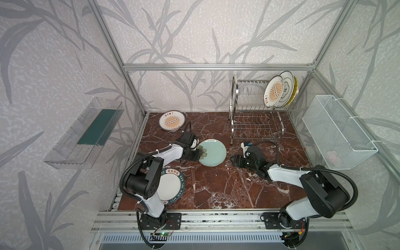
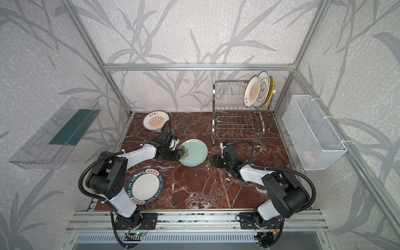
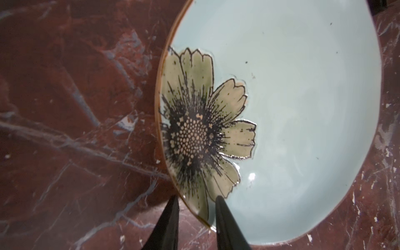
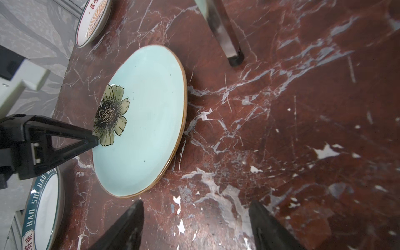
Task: Load plates into a dish rack
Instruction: Move the plate at the center of the table.
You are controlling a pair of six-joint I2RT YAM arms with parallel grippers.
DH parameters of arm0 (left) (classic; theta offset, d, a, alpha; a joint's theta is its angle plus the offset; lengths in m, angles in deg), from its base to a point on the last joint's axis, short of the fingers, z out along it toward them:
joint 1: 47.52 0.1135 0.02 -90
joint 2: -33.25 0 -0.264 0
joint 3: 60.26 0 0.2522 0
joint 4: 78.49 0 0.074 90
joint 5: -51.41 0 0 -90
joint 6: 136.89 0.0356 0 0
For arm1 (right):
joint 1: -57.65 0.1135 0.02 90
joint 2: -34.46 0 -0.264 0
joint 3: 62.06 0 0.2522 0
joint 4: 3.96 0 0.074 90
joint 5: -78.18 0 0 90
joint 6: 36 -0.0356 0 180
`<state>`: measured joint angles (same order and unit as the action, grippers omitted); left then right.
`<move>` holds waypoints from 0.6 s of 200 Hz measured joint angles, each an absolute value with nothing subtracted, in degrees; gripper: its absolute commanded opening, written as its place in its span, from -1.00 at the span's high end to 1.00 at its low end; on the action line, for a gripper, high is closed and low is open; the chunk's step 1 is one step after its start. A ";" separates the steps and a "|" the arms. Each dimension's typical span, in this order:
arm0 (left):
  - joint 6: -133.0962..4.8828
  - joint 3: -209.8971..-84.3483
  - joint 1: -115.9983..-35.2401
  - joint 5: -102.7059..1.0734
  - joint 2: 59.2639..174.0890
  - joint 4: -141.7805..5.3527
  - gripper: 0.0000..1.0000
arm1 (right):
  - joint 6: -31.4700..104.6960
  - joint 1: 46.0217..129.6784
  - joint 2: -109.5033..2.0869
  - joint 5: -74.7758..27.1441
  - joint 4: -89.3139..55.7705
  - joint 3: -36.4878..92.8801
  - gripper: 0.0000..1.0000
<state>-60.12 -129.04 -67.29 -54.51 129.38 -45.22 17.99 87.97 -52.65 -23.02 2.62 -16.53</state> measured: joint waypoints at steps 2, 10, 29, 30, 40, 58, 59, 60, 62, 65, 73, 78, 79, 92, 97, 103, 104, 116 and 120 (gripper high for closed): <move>-60.41 -128.85 -67.29 -54.47 129.08 -45.36 0.43 | 17.86 87.97 -52.92 -23.19 2.72 -16.53 -0.50; -60.93 -128.15 -67.29 -54.03 127.68 -45.68 0.43 | 17.18 87.97 -54.03 -23.94 3.58 -16.53 -0.49; -62.46 -126.73 -67.27 -53.02 124.86 -46.93 0.43 | 15.17 87.97 -56.74 -25.51 6.40 -16.53 -0.46; -62.55 -126.64 -67.27 -52.94 124.69 -47.06 0.43 | 14.97 87.97 -56.94 -25.53 6.57 -16.53 -0.45; -63.29 -125.92 -67.27 -52.21 123.51 -47.65 0.42 | 13.90 87.97 -58.23 -26.25 8.54 -16.53 -0.40; -64.16 -124.89 -67.27 -51.03 122.30 -48.15 0.41 | 11.82 87.97 -60.61 -27.56 12.45 -16.22 -0.31; -64.19 -124.85 -67.27 -50.95 122.28 -48.15 0.41 | 11.80 87.97 -60.70 -27.59 12.65 -16.22 -0.31; -64.27 -124.80 -67.27 -50.84 122.24 -48.20 0.41 | 11.65 87.97 -60.87 -27.70 13.00 -16.22 -0.30; -64.38 -124.74 -67.27 -50.66 122.17 -48.20 0.41 | 11.37 87.97 -61.11 -27.87 13.37 -16.18 -0.29; -64.49 -124.65 -67.27 -50.53 122.13 -48.24 0.41 | 11.02 87.97 -61.44 -27.98 13.96 -16.13 -0.29; -64.67 -124.39 -67.27 -50.14 122.00 -48.42 0.41 | 10.10 87.97 -62.62 -28.50 15.66 -16.00 -0.28; -64.78 -124.28 -67.25 -49.94 121.95 -48.48 0.41 | 9.46 88.00 -63.54 -28.88 17.02 -15.76 -0.27; -64.78 -124.26 -67.25 -49.92 121.93 -48.48 0.41 | 9.38 88.00 -63.67 -28.92 17.17 -15.72 -0.27; -65.00 -124.10 -67.22 -49.40 121.78 -48.50 0.41 | 7.89 88.04 -65.57 -29.55 19.90 -15.06 -0.27; -65.02 -124.10 -67.22 -49.26 121.71 -48.52 0.41 | 7.21 88.08 -66.21 -29.79 20.91 -14.89 -0.28; -65.04 -124.10 -67.22 -49.13 121.60 -48.52 0.41 | 6.75 88.08 -66.82 -29.95 21.81 -14.67 -0.27; -65.04 -124.10 -67.22 -49.11 121.58 -48.52 0.41 | 6.62 88.08 -66.95 -30.01 22.00 -14.62 -0.27; -65.06 -124.10 -67.22 -48.89 121.23 -48.52 0.41 | 5.49 88.21 -68.13 -30.25 23.53 -14.12 -0.27; -65.06 -124.10 -67.22 -48.85 121.08 -48.52 0.41 | 5.25 88.32 -68.46 -30.30 23.97 -13.95 -0.27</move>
